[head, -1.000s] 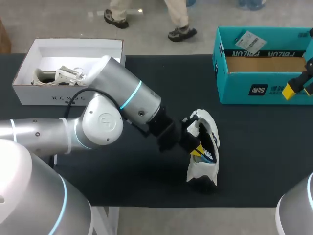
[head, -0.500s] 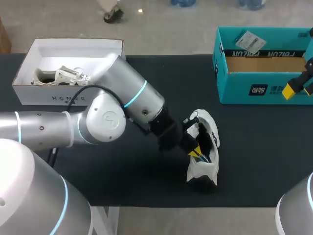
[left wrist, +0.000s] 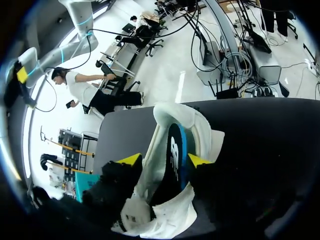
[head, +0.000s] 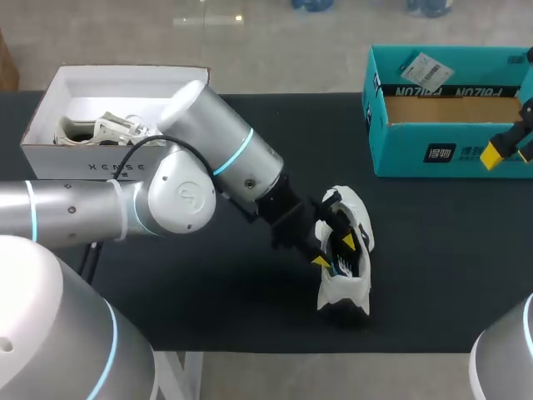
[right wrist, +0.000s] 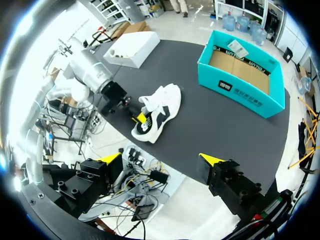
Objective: Take the shoe out of the shoebox, open the shoe tongue, remove and reinsert the insole, then place the shoe into the shoebox
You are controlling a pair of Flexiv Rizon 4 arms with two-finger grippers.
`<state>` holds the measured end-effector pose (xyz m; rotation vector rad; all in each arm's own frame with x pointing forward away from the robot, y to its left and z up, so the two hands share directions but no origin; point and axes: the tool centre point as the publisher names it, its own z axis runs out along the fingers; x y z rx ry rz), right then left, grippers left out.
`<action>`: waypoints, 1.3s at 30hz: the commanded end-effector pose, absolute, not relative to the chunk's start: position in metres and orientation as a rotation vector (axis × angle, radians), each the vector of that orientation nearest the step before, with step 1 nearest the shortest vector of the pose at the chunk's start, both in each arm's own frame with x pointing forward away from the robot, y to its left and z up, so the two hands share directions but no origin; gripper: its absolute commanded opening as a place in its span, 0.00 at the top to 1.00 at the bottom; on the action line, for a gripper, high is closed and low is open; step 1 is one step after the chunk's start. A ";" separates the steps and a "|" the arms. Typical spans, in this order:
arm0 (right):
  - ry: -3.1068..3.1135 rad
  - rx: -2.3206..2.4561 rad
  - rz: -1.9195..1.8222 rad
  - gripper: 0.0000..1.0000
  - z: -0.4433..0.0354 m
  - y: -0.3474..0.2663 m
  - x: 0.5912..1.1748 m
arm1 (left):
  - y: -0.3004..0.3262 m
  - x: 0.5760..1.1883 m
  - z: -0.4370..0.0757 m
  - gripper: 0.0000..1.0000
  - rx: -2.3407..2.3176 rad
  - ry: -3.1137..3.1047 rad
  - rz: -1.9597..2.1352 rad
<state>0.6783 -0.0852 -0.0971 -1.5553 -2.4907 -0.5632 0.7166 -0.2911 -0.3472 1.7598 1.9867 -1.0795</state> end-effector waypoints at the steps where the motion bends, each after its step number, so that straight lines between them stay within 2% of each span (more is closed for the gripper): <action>1: -2.489 -1.554 -0.557 0.00 -0.097 -0.085 0.681 | -0.291 0.718 -0.337 0.00 1.834 2.015 -1.041; 14: -2.489 -1.554 -0.557 0.00 -0.097 -0.085 0.681 | -0.295 0.717 -0.330 0.00 2.061 2.027 -0.851; 27: -2.482 -1.727 -0.598 0.00 -0.080 -0.139 0.657 | -0.301 0.711 -0.326 0.00 2.086 2.019 -0.843; 39: -2.488 -1.725 -0.625 0.00 -0.076 -0.143 0.653 | -0.317 0.706 -0.328 0.00 2.215 2.068 -0.694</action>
